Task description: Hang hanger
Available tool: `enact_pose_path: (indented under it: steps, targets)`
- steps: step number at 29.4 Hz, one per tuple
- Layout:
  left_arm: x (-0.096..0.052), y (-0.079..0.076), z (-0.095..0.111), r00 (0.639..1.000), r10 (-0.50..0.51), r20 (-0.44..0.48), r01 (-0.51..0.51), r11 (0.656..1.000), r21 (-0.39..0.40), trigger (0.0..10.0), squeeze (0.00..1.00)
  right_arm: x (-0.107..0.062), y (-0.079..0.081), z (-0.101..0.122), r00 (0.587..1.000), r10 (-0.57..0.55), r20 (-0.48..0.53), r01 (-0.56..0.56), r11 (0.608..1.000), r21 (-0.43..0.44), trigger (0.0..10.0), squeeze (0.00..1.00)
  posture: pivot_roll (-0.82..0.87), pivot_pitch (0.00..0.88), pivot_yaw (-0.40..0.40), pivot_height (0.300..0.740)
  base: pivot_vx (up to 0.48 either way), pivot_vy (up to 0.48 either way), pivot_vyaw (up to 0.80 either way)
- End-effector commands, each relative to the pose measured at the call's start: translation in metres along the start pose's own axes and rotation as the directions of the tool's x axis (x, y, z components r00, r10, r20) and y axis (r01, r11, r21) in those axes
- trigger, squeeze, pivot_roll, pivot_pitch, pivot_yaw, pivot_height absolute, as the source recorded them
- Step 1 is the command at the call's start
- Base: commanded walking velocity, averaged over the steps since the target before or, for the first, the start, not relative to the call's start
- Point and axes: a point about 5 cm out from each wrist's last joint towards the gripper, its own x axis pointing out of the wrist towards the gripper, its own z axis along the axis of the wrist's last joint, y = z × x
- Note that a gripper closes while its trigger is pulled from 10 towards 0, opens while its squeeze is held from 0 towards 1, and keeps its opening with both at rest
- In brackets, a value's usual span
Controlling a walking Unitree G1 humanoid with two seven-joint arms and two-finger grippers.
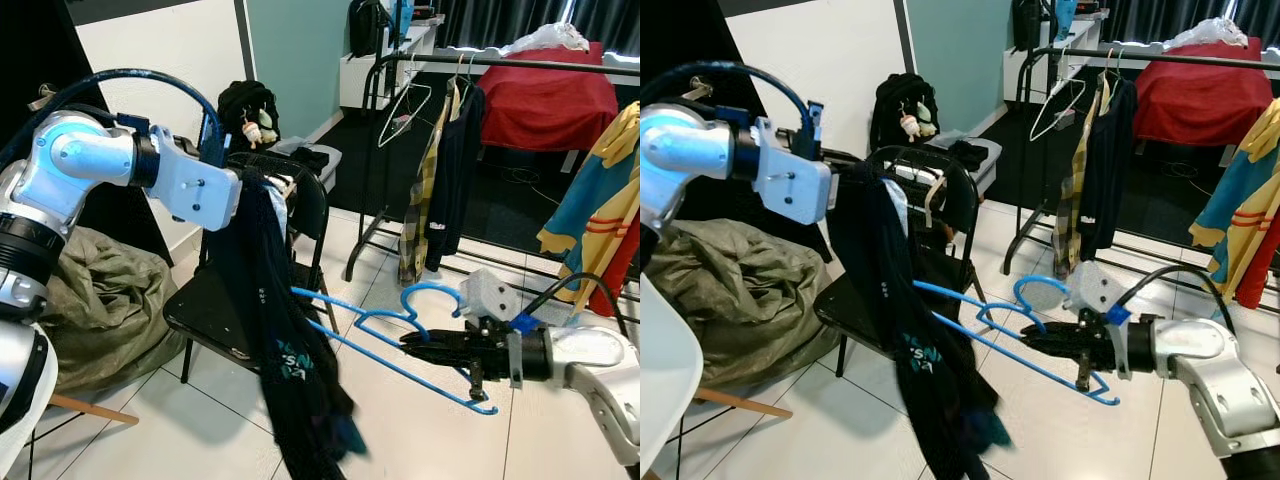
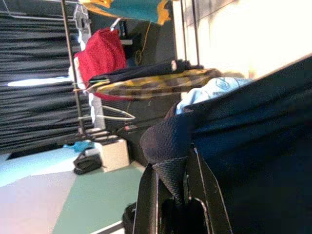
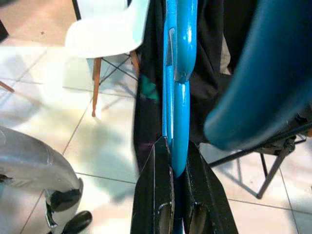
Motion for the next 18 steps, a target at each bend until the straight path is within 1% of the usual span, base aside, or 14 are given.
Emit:
enact_pose_path:
  steps: [1,2,4,5,6,8,9,10,12,16,17,18]
  targets:
    - [0.006,-0.002,0.010,0.996,0.005,0.087,-0.006,1.000,0.001,10.0,0.00,0.003,0.002,0.005,1.000,0.019,0.017,-0.018,1.000,-0.017,10.0,0.00,-0.08,0.000,0.063,0.740,0.000,0.000,0.00]
    - [0.006,-0.002,0.010,0.996,0.005,0.087,-0.006,1.000,0.001,10.0,0.00,0.003,0.002,0.005,1.000,0.019,0.017,-0.018,1.000,-0.017,10.0,0.00,-0.08,0.000,0.063,0.740,0.000,0.000,0.00]
    - [0.029,-0.005,0.035,0.967,-0.001,0.253,0.001,1.000,-0.001,10.0,0.00,0.009,-0.006,0.006,0.999,-0.028,0.018,0.029,0.999,-0.036,10.0,0.00,-0.08,0.000,0.060,0.740,0.000,0.000,0.00]
    - [0.036,-0.005,0.045,0.950,0.002,0.313,0.000,1.000,-0.005,10.0,0.00,0.011,-0.011,0.007,0.998,-0.062,0.015,0.062,0.997,-0.048,10.0,0.00,-0.08,0.000,0.062,0.740,0.000,0.000,0.00]
    - [0.036,-0.005,0.045,0.950,0.002,0.313,0.000,1.000,-0.005,10.0,0.00,0.011,-0.011,0.007,0.998,-0.062,0.015,0.062,0.997,-0.048,10.0,0.00,-0.08,0.000,0.062,0.740,0.000,0.000,0.00]
    - [0.044,-0.005,0.058,0.921,0.004,0.389,0.003,1.000,-0.017,10.0,0.00,0.014,-0.018,0.007,0.994,-0.109,0.011,0.110,0.992,-0.054,10.0,0.00,-0.08,0.000,0.062,0.740,0.000,0.000,0.00]
    - [0.046,-0.005,0.061,0.913,0.005,0.407,0.004,1.000,-0.021,10.0,0.00,0.014,-0.020,0.007,0.992,-0.125,0.010,0.125,0.991,-0.053,10.0,0.00,-0.08,0.000,0.062,0.740,0.000,0.000,0.00]
    - [0.046,-0.005,0.061,0.913,0.005,0.407,0.004,1.000,-0.021,10.0,0.00,0.014,-0.020,0.007,0.992,-0.125,0.010,0.125,0.991,-0.053,10.0,0.00,-0.08,0.000,0.062,0.740,0.000,0.000,0.00]
    - [0.050,-0.007,0.067,0.899,-0.003,0.437,0.017,0.999,-0.027,10.0,0.00,0.015,-0.026,0.006,0.984,-0.177,0.007,0.177,0.983,-0.052,10.0,0.00,-0.08,0.000,0.064,0.740,0.000,0.000,0.00]
    - [0.052,-0.008,0.071,0.889,-0.013,0.458,0.030,0.999,-0.030,10.0,0.00,0.017,-0.027,0.007,0.984,-0.179,0.017,0.180,0.983,-0.045,10.0,0.00,-0.08,0.000,0.065,0.740,0.000,0.000,0.00]
    - [0.053,-0.009,0.072,0.886,-0.022,0.463,0.040,0.999,-0.028,10.0,0.00,0.019,-0.020,0.009,0.991,-0.125,0.039,0.126,0.991,-0.044,10.0,0.00,-0.08,0.000,0.065,0.740,0.000,0.000,0.00]
    - [0.053,-0.009,0.072,0.886,-0.022,0.463,0.040,0.999,-0.028,10.0,0.00,0.019,-0.020,0.009,0.991,-0.125,0.039,0.126,0.991,-0.044,10.0,0.00,-0.08,0.000,0.065,0.740,0.000,0.000,0.00]
